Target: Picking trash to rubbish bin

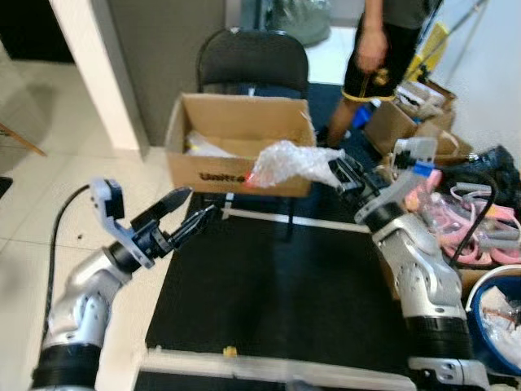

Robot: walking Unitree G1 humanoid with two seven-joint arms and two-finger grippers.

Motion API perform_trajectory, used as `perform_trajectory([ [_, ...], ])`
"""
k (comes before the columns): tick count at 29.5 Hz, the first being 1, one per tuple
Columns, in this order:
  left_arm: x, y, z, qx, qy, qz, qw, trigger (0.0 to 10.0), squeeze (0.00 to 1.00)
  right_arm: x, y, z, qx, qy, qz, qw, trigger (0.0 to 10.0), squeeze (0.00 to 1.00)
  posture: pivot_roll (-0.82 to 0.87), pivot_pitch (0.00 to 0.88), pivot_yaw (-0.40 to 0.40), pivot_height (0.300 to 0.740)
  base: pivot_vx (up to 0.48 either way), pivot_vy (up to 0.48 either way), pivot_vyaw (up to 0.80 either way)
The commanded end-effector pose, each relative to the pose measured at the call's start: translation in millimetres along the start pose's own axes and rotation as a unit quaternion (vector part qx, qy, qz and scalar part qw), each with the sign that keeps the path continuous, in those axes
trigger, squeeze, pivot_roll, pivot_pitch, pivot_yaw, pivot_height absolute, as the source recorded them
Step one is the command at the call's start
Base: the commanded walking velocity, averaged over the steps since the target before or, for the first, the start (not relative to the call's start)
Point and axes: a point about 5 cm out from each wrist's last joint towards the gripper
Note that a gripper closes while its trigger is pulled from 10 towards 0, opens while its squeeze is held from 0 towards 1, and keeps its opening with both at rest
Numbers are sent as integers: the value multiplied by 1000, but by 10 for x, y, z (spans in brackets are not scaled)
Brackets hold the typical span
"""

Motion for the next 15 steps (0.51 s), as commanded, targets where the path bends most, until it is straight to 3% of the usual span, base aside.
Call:
perform_trajectory([
  [1,21,-26,-83,10,10,-3,1000,10000,0,38,-37,16,2,4,5,1000,10000,0,-11,130,16,740,368,0,0],
  [15,10,-29,-69,11,4,-4,1000,10000,0,66,-46,40,2,11,6,1000,10000,0,-7,124,15,740,380,0,0],
])
Point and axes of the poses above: a point about 5 cm out from each wrist's last joint towards the gripper, its own z axis pointing out of the wrist towards the gripper, its own y axis along the axis of the wrist's last joint, x = y × z, and after that the axes turned 3 degrees about -z, right-handed
